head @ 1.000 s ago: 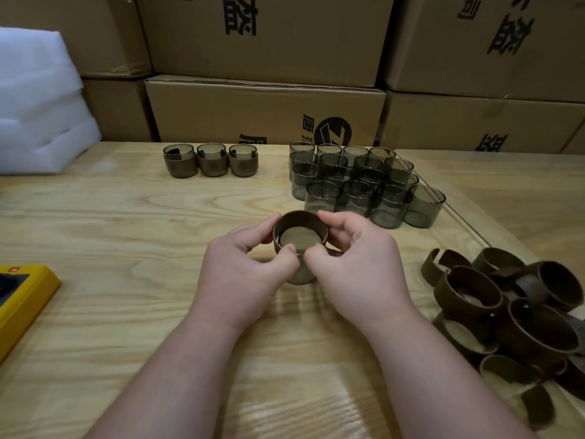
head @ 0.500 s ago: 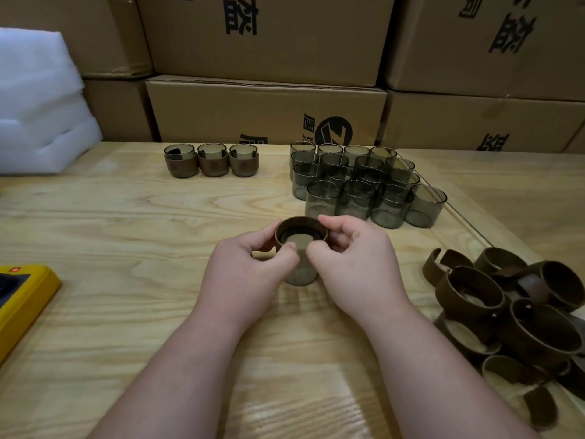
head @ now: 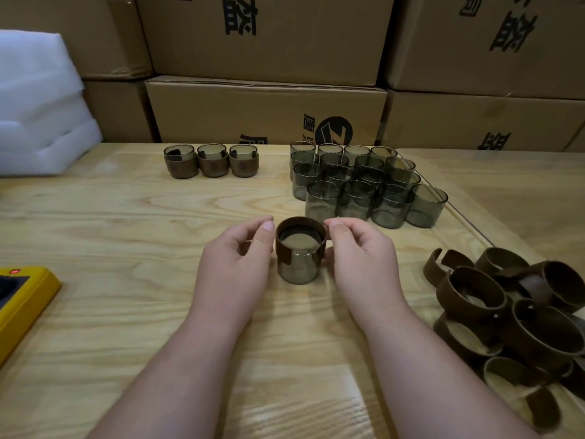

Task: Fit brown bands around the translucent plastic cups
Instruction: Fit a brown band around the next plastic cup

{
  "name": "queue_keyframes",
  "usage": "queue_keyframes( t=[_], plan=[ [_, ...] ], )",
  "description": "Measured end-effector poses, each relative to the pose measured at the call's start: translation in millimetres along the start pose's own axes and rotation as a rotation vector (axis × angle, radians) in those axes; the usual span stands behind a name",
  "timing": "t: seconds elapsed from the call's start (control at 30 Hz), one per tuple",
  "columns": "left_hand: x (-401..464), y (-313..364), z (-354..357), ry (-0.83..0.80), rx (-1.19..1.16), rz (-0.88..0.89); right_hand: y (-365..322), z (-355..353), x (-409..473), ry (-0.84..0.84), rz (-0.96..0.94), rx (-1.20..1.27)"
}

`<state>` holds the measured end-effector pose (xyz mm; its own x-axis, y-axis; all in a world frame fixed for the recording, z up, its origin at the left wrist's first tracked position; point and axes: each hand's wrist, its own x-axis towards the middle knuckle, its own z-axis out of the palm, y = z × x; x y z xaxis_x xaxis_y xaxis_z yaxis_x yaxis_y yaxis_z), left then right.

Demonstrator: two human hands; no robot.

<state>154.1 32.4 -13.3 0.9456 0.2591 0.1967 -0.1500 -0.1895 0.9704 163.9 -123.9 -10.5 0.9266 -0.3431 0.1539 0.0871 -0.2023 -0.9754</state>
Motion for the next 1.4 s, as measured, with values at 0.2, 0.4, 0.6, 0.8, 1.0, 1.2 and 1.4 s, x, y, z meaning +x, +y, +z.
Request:
queue_keyframes(
  t=[0.2, 0.4, 0.6, 0.8, 1.0, 1.2, 1.4],
  plan=[
    [5, -4, -3, -0.044, -0.077, -0.091, 3, 1, 3, -0.073, 0.0, 0.029],
    [12, -4, -1, -0.101, -0.294, -0.291, 1, 1, 7, -0.108, 0.002, 0.02],
    [10, -4, 4, -0.085, -0.286, -0.303, 0, 3, 6, -0.131, 0.03, -0.042],
    [13, -3, 2, -0.056, -0.34, -0.359, -2, 2, 3, -0.141, 0.101, -0.054],
    [18, 2, -15, -0.128, -0.315, -0.439, -6, -2, 2, -0.171, 0.148, -0.037],
    [12, 7, -21, -0.237, -0.11, -0.457, -12, -5, 1, -0.206, 0.235, -0.024],
    [8, 18, -20, -0.315, -0.053, -0.506, -13, -6, 0, -0.255, 0.303, 0.064]
  ],
)
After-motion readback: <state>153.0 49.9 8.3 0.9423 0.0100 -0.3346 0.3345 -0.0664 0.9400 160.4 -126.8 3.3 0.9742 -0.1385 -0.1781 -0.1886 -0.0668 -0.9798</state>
